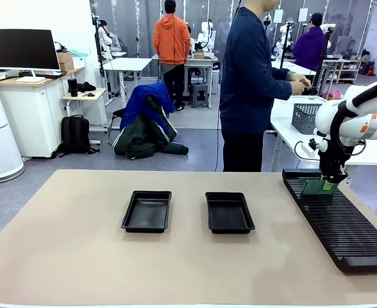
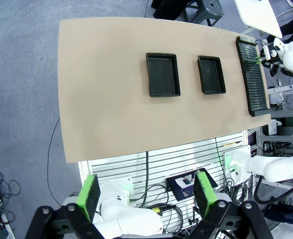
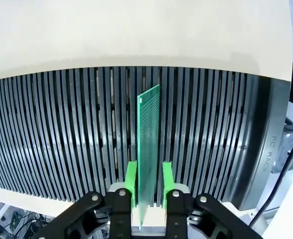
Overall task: Inspect and transfer BCBs to ESD trays.
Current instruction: Pick up the Blank PCB from the PCB Rack and place it in the left ESD tray.
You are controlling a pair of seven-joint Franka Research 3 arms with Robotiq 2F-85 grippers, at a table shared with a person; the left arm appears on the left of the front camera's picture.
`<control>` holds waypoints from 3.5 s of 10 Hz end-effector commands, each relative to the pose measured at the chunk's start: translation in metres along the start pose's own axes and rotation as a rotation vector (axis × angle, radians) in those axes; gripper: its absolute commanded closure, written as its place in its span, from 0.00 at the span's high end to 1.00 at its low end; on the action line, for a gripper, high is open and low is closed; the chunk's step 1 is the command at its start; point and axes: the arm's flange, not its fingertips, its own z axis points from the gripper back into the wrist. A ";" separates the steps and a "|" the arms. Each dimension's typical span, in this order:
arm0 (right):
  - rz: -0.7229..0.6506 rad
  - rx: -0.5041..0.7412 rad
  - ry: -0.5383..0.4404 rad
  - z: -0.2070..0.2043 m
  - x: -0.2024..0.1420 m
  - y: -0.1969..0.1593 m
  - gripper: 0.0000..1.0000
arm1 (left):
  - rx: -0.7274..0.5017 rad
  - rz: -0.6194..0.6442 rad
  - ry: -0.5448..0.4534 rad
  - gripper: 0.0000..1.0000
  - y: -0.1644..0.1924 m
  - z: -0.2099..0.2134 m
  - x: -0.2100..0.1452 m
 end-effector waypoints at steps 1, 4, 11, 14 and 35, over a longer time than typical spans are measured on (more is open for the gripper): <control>-0.022 0.019 0.027 0.003 0.001 0.002 0.27 | 0.001 0.002 -0.002 1.00 0.000 -0.001 0.001; -0.024 0.023 0.026 0.000 0.001 0.001 0.09 | 0.001 0.002 -0.002 1.00 0.000 -0.001 0.001; -0.058 0.046 0.038 0.003 -0.002 0.002 0.00 | 0.001 0.002 -0.002 1.00 0.000 -0.001 0.001; -0.009 -0.005 0.002 0.002 -0.001 -0.001 0.00 | 0.001 0.002 -0.002 1.00 0.000 -0.001 0.001; -0.271 0.000 -0.157 0.322 -0.053 0.114 0.00 | 0.001 0.002 -0.002 1.00 0.000 -0.001 0.001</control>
